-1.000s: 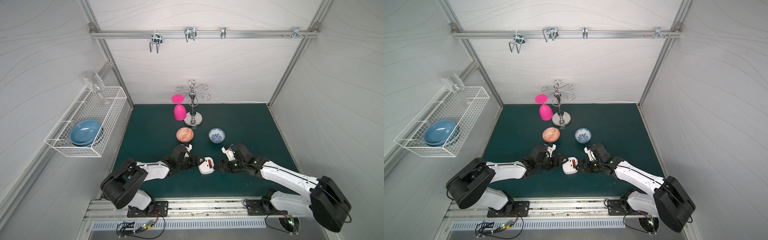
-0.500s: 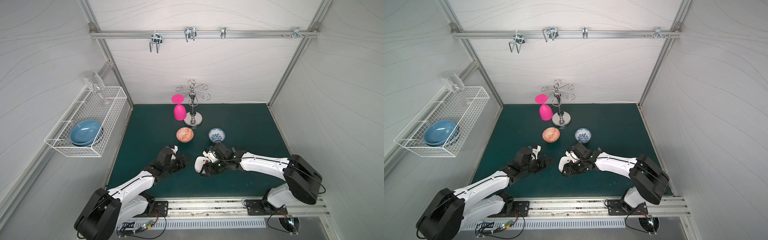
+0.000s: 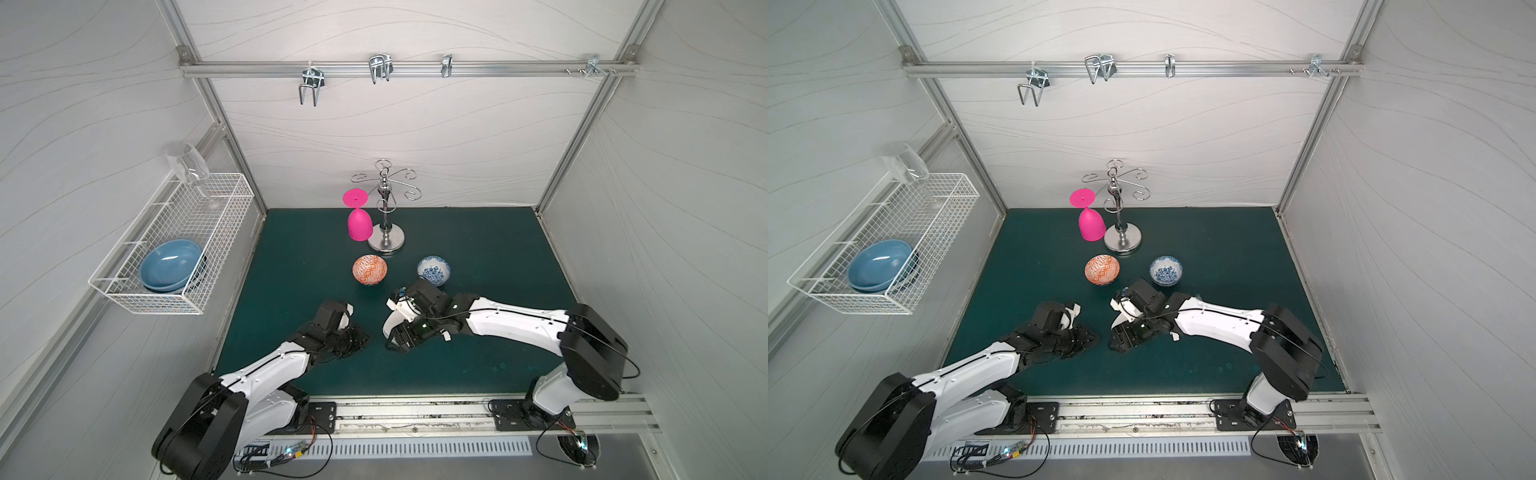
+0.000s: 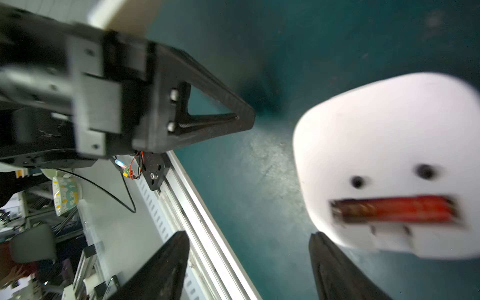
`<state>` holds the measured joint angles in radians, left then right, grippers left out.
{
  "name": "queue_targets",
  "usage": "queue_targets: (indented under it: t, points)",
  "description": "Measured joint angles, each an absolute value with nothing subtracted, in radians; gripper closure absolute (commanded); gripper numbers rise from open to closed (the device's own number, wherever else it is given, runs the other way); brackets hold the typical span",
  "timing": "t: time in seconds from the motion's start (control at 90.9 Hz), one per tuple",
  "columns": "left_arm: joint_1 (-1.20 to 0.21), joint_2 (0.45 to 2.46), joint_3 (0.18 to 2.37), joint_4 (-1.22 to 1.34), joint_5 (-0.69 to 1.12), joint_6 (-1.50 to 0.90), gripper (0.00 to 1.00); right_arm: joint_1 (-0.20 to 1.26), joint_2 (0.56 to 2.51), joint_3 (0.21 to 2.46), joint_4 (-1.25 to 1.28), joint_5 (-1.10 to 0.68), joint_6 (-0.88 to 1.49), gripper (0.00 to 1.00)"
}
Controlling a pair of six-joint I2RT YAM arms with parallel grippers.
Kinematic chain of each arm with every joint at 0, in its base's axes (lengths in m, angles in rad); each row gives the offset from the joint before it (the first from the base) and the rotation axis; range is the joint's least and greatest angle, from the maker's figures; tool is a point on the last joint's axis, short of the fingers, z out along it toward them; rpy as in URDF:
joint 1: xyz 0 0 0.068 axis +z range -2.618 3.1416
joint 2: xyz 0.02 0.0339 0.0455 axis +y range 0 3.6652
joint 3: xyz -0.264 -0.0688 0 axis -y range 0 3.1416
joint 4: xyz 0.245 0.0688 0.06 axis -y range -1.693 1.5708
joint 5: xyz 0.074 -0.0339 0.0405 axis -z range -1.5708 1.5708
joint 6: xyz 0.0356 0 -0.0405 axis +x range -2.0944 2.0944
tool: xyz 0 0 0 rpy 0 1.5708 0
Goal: Remove the battery from the alarm
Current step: Adjust the alarm at the center of the board.
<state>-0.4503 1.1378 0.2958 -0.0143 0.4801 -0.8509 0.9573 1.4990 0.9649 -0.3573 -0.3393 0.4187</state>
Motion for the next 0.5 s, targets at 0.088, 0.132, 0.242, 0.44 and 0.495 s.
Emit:
queue_targets:
  t: [0.088, 0.132, 0.242, 0.44, 0.495]
  points:
    - [-0.49, 1.203, 0.303, 0.01, 0.483, -0.848, 0.81, 0.834, 1.382, 0.958, -0.458, -0.262, 0.416, 0.35]
    - [-0.515, 1.236, 0.319, 0.026, 0.486, -0.847, 0.81, 0.767, 1.334, 0.958, -0.51, -0.214, 0.413, 0.36]
    - [-0.558, 1.319, 0.368, 0.073, 0.486, -0.848, 0.82, 0.596, 1.268, 0.952, -0.62, -0.107, 0.393, 0.36]
    - [-0.571, 1.398, 0.418, 0.107, 0.467, -0.842, 0.82, 0.42, 1.333, 0.946, -0.729, 0.01, 0.333, 0.34]
    - [-0.571, 1.417, 0.438, 0.107, 0.461, -0.839, 0.82, 0.4, 1.379, 0.951, -0.737, 0.031, 0.315, 0.33]
